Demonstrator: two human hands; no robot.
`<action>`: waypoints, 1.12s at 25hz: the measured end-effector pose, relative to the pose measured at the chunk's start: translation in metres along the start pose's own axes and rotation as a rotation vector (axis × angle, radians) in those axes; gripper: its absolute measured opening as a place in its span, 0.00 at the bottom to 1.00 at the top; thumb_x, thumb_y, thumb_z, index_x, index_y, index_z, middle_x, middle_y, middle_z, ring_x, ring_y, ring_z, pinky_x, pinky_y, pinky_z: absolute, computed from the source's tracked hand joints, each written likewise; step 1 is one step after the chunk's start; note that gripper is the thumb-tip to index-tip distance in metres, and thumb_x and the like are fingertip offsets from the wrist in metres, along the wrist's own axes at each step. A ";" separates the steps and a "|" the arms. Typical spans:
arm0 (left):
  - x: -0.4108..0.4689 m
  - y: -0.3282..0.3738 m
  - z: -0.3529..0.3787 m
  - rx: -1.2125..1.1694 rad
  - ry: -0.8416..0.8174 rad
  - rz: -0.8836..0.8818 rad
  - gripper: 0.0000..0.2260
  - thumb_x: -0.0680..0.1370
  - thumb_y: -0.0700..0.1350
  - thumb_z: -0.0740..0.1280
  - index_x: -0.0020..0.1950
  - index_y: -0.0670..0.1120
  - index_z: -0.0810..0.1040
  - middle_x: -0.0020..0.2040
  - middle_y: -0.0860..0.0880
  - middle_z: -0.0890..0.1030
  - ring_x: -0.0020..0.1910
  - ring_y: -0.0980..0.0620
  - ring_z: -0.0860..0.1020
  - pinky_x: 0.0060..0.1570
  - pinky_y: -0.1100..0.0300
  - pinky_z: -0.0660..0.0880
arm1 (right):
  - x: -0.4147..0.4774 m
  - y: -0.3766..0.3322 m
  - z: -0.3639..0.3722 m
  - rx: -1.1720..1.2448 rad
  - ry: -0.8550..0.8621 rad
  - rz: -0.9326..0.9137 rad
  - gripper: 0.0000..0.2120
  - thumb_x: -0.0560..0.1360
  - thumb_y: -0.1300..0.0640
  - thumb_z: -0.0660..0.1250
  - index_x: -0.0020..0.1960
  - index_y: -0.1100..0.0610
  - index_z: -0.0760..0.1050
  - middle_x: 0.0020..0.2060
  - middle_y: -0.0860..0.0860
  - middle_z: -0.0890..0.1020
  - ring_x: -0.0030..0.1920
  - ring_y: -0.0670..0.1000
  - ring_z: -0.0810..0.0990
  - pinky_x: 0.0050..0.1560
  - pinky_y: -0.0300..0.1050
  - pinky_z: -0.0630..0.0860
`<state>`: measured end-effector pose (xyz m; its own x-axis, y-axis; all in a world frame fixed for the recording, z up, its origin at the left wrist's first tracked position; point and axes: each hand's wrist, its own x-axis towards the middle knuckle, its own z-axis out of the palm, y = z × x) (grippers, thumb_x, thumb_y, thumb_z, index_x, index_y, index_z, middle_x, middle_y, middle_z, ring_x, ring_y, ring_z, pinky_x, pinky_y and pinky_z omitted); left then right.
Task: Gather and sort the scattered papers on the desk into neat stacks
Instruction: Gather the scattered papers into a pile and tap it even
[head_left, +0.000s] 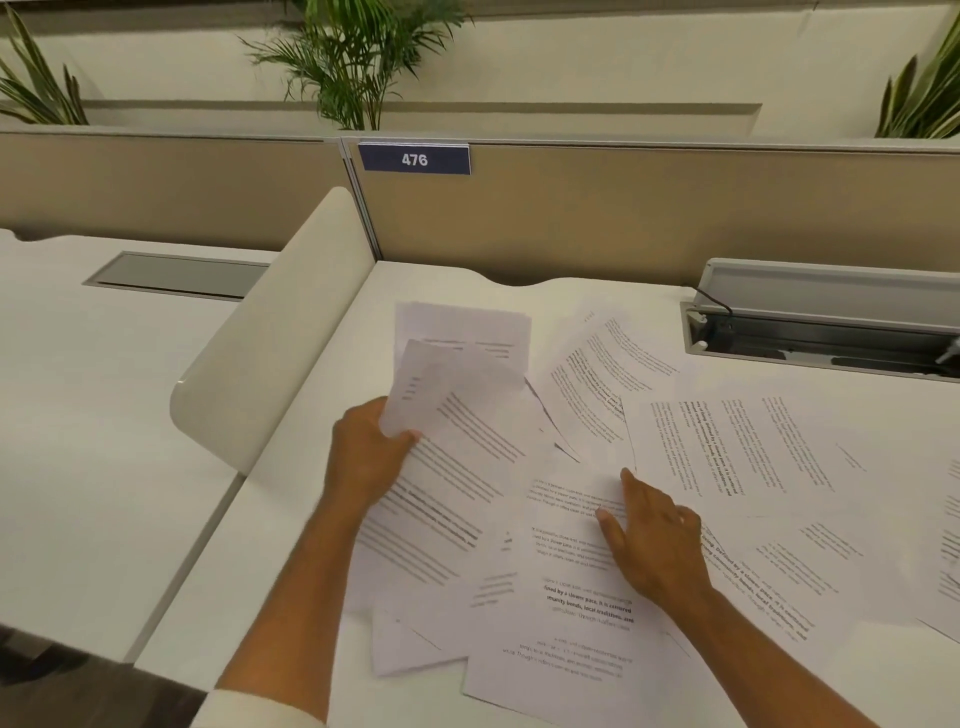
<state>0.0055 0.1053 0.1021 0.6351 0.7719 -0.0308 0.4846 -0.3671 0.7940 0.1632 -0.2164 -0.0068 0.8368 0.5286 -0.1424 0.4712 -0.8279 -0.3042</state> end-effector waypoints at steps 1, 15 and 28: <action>0.000 0.006 -0.012 0.013 0.019 0.048 0.16 0.77 0.40 0.78 0.64 0.46 0.85 0.52 0.54 0.85 0.41 0.70 0.78 0.32 0.78 0.74 | 0.000 -0.001 0.001 -0.015 -0.001 -0.002 0.35 0.83 0.35 0.54 0.84 0.53 0.54 0.80 0.52 0.68 0.78 0.54 0.67 0.77 0.61 0.60; -0.026 0.120 -0.094 -0.582 0.036 0.454 0.11 0.73 0.40 0.81 0.51 0.54 0.90 0.52 0.54 0.91 0.47 0.51 0.89 0.45 0.58 0.86 | 0.020 -0.069 -0.151 0.960 0.156 -0.256 0.57 0.64 0.32 0.81 0.83 0.40 0.53 0.80 0.43 0.67 0.77 0.44 0.67 0.71 0.45 0.69; -0.060 0.146 0.041 -0.792 -0.188 0.415 0.10 0.78 0.46 0.77 0.59 0.51 0.86 0.57 0.47 0.89 0.52 0.41 0.89 0.47 0.49 0.87 | -0.023 0.015 -0.193 1.230 0.360 -0.236 0.22 0.75 0.48 0.76 0.66 0.42 0.75 0.59 0.44 0.85 0.57 0.53 0.86 0.47 0.47 0.87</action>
<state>0.0631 -0.0158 0.1945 0.7874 0.5347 0.3068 -0.3151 -0.0787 0.9458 0.2054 -0.2775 0.1736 0.8871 0.3985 0.2330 0.2141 0.0918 -0.9725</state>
